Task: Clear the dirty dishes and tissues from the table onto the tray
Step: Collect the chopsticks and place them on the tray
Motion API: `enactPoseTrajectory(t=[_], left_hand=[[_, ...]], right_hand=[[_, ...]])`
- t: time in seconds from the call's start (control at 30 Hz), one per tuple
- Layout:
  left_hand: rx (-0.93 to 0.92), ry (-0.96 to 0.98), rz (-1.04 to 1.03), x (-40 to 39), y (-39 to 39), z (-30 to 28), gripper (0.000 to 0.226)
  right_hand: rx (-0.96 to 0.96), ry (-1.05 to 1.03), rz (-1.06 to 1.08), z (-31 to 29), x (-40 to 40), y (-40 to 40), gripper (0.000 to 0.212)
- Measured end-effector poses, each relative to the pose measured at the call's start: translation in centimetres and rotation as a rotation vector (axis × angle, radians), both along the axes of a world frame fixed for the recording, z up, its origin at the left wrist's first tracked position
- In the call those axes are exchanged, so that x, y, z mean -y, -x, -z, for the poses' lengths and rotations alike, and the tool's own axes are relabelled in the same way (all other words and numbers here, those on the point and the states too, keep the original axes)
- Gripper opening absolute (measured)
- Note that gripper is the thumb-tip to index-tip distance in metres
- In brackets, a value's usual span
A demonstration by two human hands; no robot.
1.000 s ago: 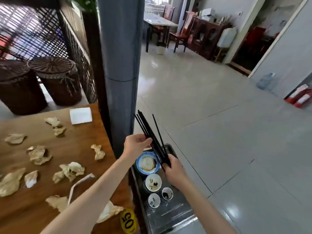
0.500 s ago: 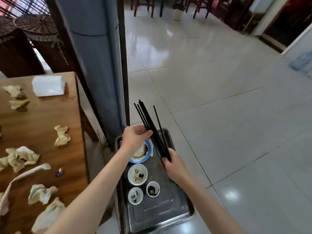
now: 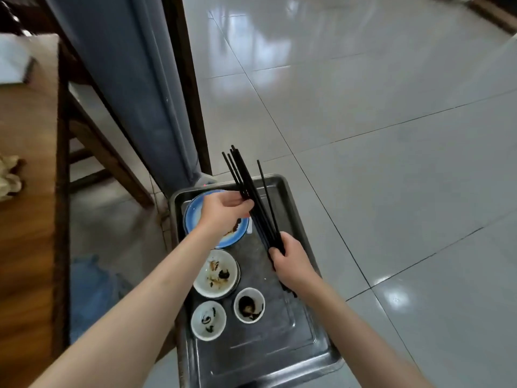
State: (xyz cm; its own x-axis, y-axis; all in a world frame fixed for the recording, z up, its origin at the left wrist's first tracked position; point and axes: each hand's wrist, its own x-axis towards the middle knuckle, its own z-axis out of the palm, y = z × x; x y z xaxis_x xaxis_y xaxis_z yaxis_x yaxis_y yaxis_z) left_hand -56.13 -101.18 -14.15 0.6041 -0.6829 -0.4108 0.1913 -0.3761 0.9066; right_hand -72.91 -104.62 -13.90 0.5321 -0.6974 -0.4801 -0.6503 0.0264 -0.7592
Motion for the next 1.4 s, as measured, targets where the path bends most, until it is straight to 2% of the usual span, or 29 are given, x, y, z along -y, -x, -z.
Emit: enactPoseTrajectory(t=[0.2, 0.33, 0.53, 0.7, 0.87, 1.0, 1.4], left_hand=[[-0.002, -0.096, -0.02, 1.0, 1.2, 3.2, 0.015], [0.074, -0.165, 0.049, 1.7, 1.3, 3.6, 0.037], [0.113, -0.272, 0.049, 0.9, 0.9, 4.1, 0.025], [0.118, -0.249, -0.043, 0.6, -0.5, 4.0, 0.02], [0.076, -0.226, -0.102, 0.6, -0.3, 4.4, 0.022], [0.051, -0.212, -0.118, 0.2, 0.0, 4.6, 0.022], [0.008, -0.162, -0.196, -1.1, -0.4, 4.3, 0.021]], right_hand=[[0.01, -0.095, 0.004, 3.6, 1.1, 0.7, 0.017], [0.001, -0.107, 0.065, 5.1, 2.0, 0.4, 0.018], [-0.184, -0.108, 0.12, 8.3, 4.8, 0.9, 0.027], [-0.319, -0.179, 0.171, 11.3, 5.7, 0.6, 0.045], [-0.352, -0.182, 0.213, 13.0, 5.0, 0.1, 0.041], [-0.394, -0.149, 0.229, 13.6, 4.6, 0.2, 0.049], [-0.445, -0.111, 0.145, 14.3, 6.2, 0.5, 0.054]])
